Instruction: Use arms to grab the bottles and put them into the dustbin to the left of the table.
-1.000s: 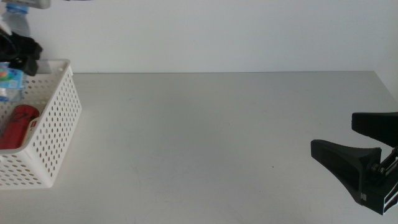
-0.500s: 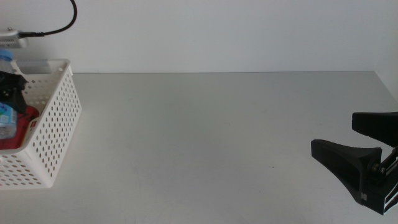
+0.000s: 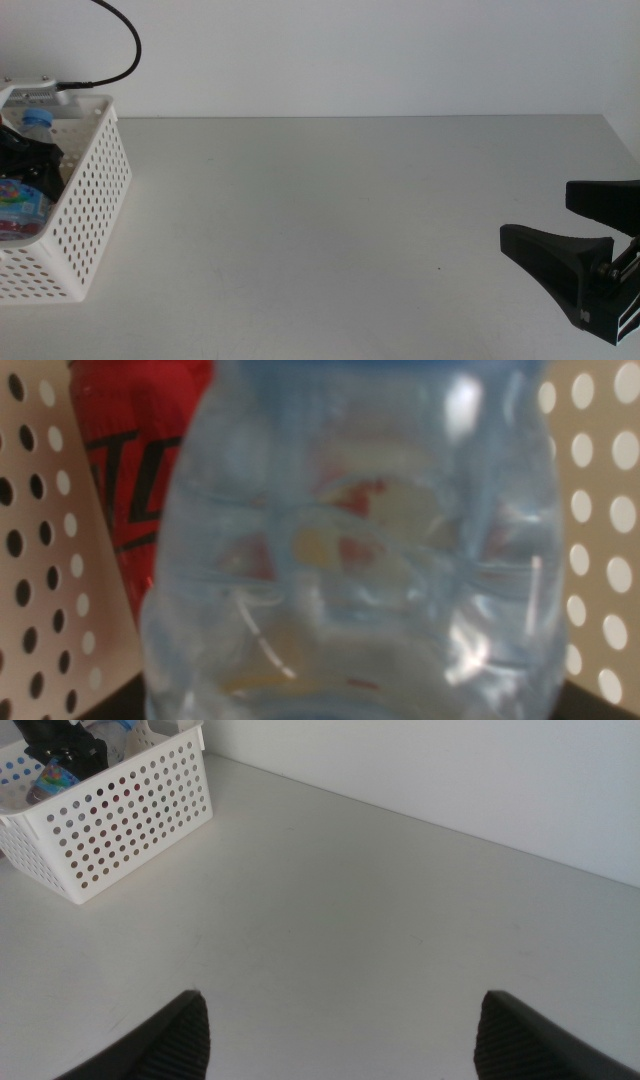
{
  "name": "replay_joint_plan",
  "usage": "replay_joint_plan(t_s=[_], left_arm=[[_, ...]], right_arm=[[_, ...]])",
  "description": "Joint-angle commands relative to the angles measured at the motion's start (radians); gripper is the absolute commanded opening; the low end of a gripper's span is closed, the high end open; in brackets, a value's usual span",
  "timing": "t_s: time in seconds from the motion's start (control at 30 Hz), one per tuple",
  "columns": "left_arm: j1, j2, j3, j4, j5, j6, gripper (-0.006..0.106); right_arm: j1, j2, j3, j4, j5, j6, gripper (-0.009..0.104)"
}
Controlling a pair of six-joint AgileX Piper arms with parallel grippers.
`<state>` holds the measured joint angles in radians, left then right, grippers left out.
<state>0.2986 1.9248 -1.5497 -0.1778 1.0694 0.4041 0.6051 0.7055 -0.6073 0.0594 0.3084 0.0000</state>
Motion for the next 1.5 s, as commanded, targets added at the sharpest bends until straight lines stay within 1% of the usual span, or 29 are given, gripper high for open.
replay_joint_plan(t_s=[0.0,0.03,0.07,0.2,0.27,0.4,0.47,0.6,0.73,0.83,0.93,1.0,1.1,1.23,1.3,1.33,1.47], left_arm=[[-0.001,-0.048,-0.031,-0.047,0.013,-0.003,0.081],[-0.001,-0.05,-0.031,-0.041,0.022,-0.018,0.09],[-0.001,-0.053,-0.032,-0.04,0.036,-0.032,0.094],[-0.001,-0.078,-0.059,-0.045,0.124,-0.047,0.094],[-0.001,-0.101,-0.062,-0.064,0.191,-0.047,0.093],[-0.004,-0.166,-0.062,-0.116,0.231,-0.103,0.093],[-0.026,-0.214,-0.062,-0.116,0.23,-0.103,0.093],[-0.078,-0.311,-0.061,-0.097,0.22,-0.112,0.093],[-0.146,-0.419,-0.061,-0.097,0.214,-0.117,0.093],[-0.234,-0.494,-0.061,-0.097,0.166,-0.117,0.093],[-0.365,-0.551,-0.055,-0.089,0.079,-0.131,0.093],[-0.454,-0.593,-0.034,-0.066,0.017,-0.18,0.093],[-0.58,-0.698,0.038,0.011,-0.068,-0.259,0.093],[-0.71,-0.871,0.205,0.17,-0.173,-0.415,0.093],[-0.734,-0.952,0.284,0.243,-0.228,-0.522,0.093],[-0.735,-0.99,0.32,0.266,-0.254,-0.56,0.093],[-0.735,-1.068,0.383,0.3,-0.278,-0.59,0.093]], right_arm=[[0.004,-0.003,-0.026,-0.005,-0.074,-0.014,0.068],[0.004,-0.003,-0.026,-0.005,-0.074,-0.014,0.068],[0.004,-0.003,-0.026,-0.005,-0.074,-0.014,0.068],[0.004,-0.003,-0.026,-0.005,-0.074,-0.014,0.068],[0.004,-0.003,-0.026,-0.005,-0.074,-0.014,0.068],[0.004,-0.003,-0.026,-0.005,-0.074,-0.014,0.068],[0.004,-0.003,-0.026,-0.005,-0.074,-0.014,0.068],[0.004,-0.003,-0.026,-0.005,-0.074,-0.014,0.068],[0.004,-0.003,-0.026,-0.005,-0.072,-0.014,0.068],[0.004,-0.003,-0.026,-0.005,-0.072,-0.014,0.068],[0.004,-0.003,-0.026,-0.005,-0.072,-0.014,0.068],[0.004,-0.003,-0.026,-0.005,-0.071,-0.014,0.068],[0.004,-0.003,-0.026,-0.005,-0.071,-0.014,0.068],[0.004,-0.003,-0.026,-0.005,-0.071,-0.014,0.068],[0.004,-0.003,-0.026,-0.005,-0.071,-0.014,0.068],[0.004,-0.003,-0.026,-0.005,-0.071,-0.014,0.068],[0.004,-0.003,-0.026,-0.005,-0.071,-0.014,0.068]])
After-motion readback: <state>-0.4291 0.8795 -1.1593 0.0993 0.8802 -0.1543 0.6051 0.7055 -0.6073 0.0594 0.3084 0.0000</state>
